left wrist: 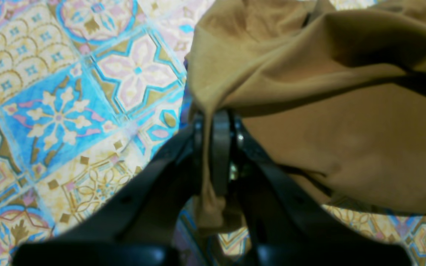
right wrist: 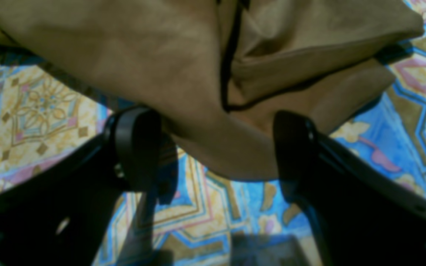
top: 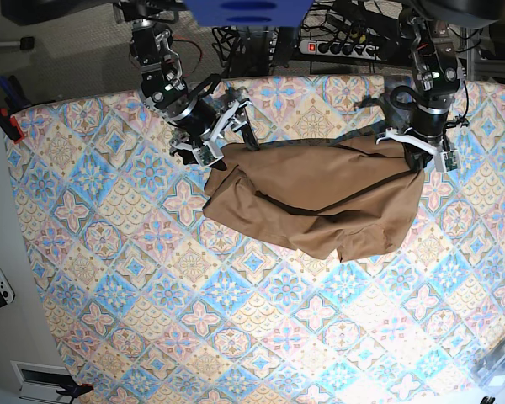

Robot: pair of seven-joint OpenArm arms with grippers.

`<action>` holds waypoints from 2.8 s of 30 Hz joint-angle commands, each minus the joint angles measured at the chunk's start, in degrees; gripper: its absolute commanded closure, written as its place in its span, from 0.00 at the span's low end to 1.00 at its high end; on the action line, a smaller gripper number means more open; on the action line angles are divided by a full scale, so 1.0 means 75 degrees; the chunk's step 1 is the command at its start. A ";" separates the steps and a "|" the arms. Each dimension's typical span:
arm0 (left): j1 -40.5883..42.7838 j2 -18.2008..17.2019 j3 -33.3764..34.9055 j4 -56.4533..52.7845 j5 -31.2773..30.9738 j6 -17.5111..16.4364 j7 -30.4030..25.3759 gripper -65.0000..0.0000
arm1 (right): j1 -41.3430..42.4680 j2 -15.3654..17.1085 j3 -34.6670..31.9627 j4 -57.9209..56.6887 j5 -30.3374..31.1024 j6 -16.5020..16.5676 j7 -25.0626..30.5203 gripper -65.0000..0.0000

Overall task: Layout the t-shirt on the table in an organized manner, then fold the t-shirt properly
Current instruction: 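Pull the grippers apart to stretch the t-shirt between them, then release and regrasp the t-shirt with the left gripper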

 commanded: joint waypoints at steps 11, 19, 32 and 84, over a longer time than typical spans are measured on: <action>0.0031 -0.0054 0.0123 -0.0132 -0.0008 0.0001 -0.0178 1.00 | 0.0296 0.0024 0.0705 0.0939 -0.0075 0.0003 -0.0399 1.00; -0.1681 -0.0394 0.1424 -0.0097 -0.0067 0.0001 0.1920 1.00 | 0.1234 0.0024 0.2662 0.2169 -0.0087 0.0003 -0.0775 1.00; -0.2782 -0.0101 0.1435 0.0102 -0.0114 0.0001 0.2623 1.00 | 0.1703 0.0270 0.2920 0.3260 -0.0099 0.0015 -0.1009 1.00; -0.2782 -0.0300 0.1389 -0.0507 -0.0055 -0.0010 0.3174 0.31 | 0.1527 0.0329 0.2897 0.1525 0.0300 0.0027 -0.1841 0.40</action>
